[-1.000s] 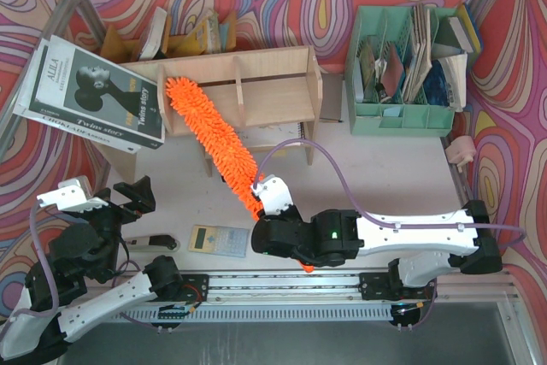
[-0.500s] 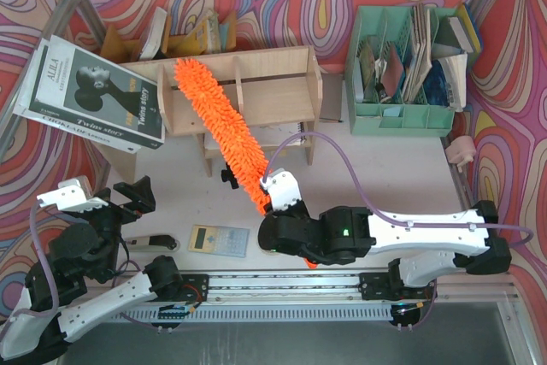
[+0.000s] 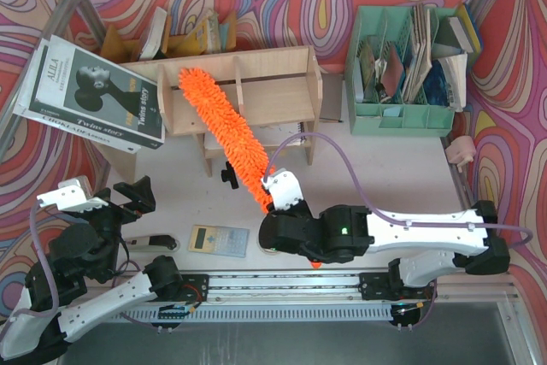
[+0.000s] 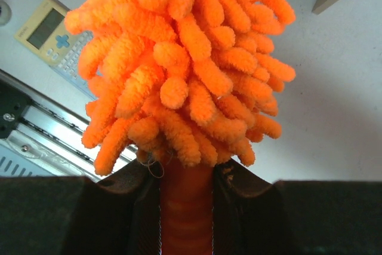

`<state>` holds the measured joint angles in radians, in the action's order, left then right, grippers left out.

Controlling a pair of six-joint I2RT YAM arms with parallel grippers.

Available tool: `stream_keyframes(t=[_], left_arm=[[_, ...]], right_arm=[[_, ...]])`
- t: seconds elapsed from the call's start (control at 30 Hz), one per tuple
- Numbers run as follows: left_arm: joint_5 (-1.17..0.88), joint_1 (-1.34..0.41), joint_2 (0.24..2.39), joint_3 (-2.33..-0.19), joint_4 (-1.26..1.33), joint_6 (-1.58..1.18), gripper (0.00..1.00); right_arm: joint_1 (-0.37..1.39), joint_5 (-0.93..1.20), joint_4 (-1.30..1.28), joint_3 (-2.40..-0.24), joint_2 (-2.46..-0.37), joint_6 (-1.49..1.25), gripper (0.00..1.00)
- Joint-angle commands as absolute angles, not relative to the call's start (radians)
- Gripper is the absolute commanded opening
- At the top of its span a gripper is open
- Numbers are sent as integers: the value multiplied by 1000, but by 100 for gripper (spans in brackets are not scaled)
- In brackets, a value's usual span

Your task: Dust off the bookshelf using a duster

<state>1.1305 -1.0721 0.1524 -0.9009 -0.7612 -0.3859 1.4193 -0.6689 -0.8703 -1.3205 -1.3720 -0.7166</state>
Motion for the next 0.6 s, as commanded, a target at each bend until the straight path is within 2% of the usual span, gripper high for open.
stream_keyframes(t=[0.0, 0.23, 0.57], left_arm=[[1145, -1075, 138, -895, -778, -394, 98], [1147, -1076, 139, -895, -778, -394, 98], [1152, -1075, 148, -894, -775, -391, 98]], right_arm=[[1417, -788, -900, -1422, -1288, -694, 0], [1417, -859, -973, -1469, -1192, -709, 0], [1417, -840, -1176, -1412, -1184, -952, 0]])
